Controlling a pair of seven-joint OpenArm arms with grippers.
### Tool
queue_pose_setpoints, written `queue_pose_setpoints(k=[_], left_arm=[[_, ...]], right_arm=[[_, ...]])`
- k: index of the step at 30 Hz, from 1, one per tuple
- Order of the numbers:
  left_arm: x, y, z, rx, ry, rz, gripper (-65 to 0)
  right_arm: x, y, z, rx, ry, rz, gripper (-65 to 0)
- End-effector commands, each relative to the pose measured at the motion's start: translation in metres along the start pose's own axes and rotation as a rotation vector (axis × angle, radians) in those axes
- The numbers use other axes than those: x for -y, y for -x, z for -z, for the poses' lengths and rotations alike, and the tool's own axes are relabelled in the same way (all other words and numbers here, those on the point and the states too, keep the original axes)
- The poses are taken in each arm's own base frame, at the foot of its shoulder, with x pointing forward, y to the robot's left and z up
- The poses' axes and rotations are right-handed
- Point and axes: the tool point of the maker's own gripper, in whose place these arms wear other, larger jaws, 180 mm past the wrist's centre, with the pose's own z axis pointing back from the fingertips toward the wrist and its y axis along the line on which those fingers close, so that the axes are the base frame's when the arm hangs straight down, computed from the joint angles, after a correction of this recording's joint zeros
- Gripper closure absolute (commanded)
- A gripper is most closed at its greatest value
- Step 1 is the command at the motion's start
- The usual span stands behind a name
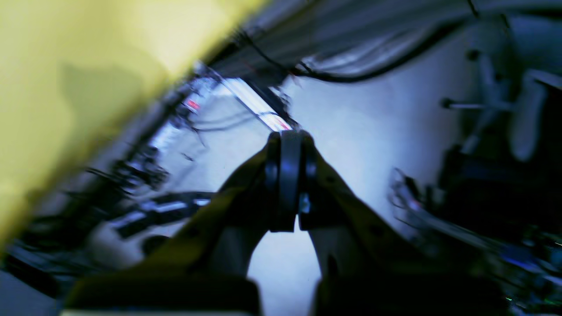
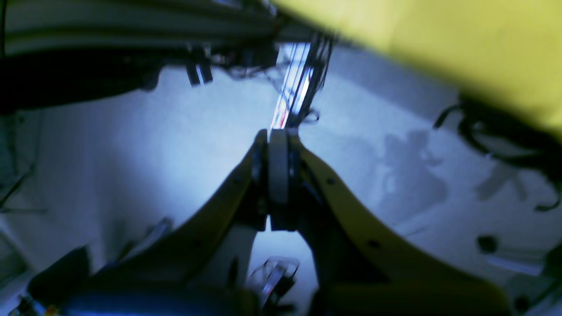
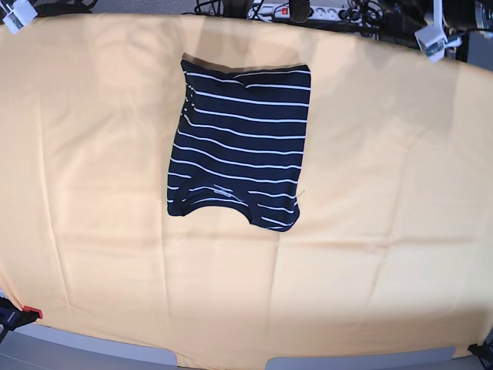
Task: Fold the T-shirt properly
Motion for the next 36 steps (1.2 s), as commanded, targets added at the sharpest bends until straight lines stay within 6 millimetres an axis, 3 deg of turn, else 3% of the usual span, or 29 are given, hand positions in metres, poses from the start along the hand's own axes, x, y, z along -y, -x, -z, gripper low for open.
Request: queue_pose_setpoints(k=[1, 5, 7, 13, 17, 20, 26, 32, 36], left_arm=[[0.012, 0.006, 0.001, -0.009, 0.035, -0.007, 0.0], [0.038, 0.032, 0.008, -0.024, 0.096, -0.15, 0.0], [0.038, 0.038, 0.011, -0.009, 0.097, -0.201, 0.0], [0.052, 0.074, 0.037, -0.016, 0.23, -0.428, 0.0], [0.073, 0.143, 0.068, -0.215, 0.278, -0.561, 0.0], [0.076, 0.176, 0.094, -0.271, 0.294, -0.638, 0.0], [0.046, 0.201, 0.149, -0.269, 0.278, -0.734, 0.0], [-0.03, 0.199, 0.211, -0.107, 0.073, -0.798, 0.0], [-0.062, 0.194, 0.253, -0.03, -0.026, -0.813, 0.0]], right_arm=[[-0.004, 0.005, -0.004, -0.017, -0.013, 0.004, 0.0], [-0.001, 0.021, 0.001, -0.045, -0.042, 0.068, 0.0], [-0.001, 0.033, 0.008, -0.062, -0.077, 0.121, 0.0], [-0.022, 0.089, 0.044, -0.175, -0.263, 0.339, 0.0], [-0.045, 0.156, 0.064, -0.396, -0.329, 0.437, 0.0], [-0.045, 0.179, 0.093, -0.438, -0.316, 0.466, 0.0], [-0.028, 0.191, 0.157, -0.407, -0.262, 0.474, 0.0], [-0.003, 0.182, 0.216, -0.369, -0.202, 0.398, 0.0], [0.007, 0.176, 0.25, -0.342, -0.165, 0.334, 0.0]])
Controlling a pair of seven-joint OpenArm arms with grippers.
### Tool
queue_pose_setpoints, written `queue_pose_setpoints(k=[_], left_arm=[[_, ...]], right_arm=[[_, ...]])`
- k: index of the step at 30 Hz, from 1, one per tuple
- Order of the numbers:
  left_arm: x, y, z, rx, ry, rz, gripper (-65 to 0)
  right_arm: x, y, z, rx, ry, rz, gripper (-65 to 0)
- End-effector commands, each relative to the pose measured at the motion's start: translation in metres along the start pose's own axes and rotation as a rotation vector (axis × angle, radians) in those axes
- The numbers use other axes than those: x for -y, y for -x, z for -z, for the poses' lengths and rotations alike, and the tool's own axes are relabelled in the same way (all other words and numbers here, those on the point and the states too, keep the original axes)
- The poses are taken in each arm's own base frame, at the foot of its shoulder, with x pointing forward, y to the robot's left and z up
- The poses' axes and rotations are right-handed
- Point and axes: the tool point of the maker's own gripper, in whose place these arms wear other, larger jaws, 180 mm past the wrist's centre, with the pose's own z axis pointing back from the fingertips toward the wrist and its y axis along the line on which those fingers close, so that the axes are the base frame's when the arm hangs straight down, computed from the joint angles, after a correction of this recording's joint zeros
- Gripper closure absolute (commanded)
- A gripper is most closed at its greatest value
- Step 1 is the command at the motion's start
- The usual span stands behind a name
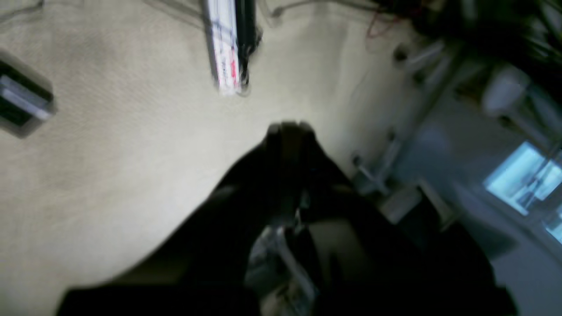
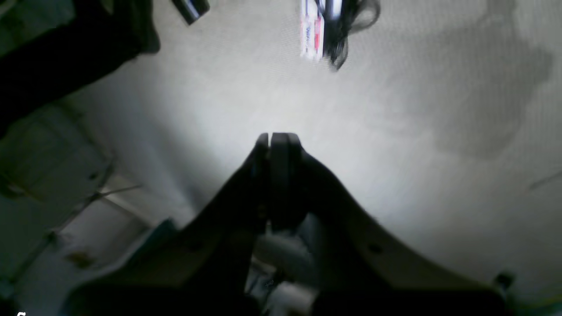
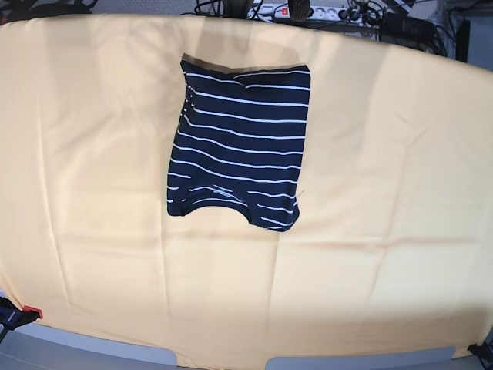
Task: Fold the T-shirt properly
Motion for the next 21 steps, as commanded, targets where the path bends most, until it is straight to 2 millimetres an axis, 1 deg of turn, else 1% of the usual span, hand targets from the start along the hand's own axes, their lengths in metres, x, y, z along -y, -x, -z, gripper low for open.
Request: queue_pose_setpoints(k=[1, 4, 7, 9, 12, 14, 17, 19, 21], left_arm=[[-0.001, 0.004, 0.006, 0.011, -0.002, -0.009, 0.0], [-0.003, -0.013, 0.028, 0.083, -0.021, 0.031, 0.0], [-0.005, -0.022, 0.047, 0.068, -0.086, 0.122, 0.0], [-0.007, -0.031, 0.057, 0.081, -0.157, 0.179, 0.0], [-0.011, -0.041, 0.068, 0.126, -0.287, 0.237, 0.0], [-0.008, -0.043, 0.075, 0.143, -0.334, 0.265, 0.0], [0.003, -0.038, 0.087, 0.141, -0.345, 0.284, 0.0], [0.011, -0.037, 0.093, 0.144, -0.337, 0.275, 0.0], [0.019, -0.036, 0.098, 0.145, -0.322, 0.269, 0.0]], right_arm=[[0.005, 0.009, 0.003, -0.015, 0.021, 0.002, 0.0], [0.013, -0.008, 0.024, 0.017, 0.11, -0.037, 0.0], [0.018, -0.024, 0.038, 0.026, 0.194, -0.083, 0.0], [0.016, -0.038, 0.045, 0.042, 0.229, -0.094, 0.0], [0.004, -0.057, 0.056, 0.058, 0.234, -0.125, 0.0], [-0.002, -0.067, 0.061, 0.073, 0.252, -0.123, 0.0], [-0.014, -0.077, 0.07, 0.126, 0.273, -0.14, 0.0], [-0.02, -0.079, 0.075, 0.131, 0.283, -0.185, 0.0], [-0.024, -0.08, 0.077, 0.131, 0.282, -0.19, 0.0]])
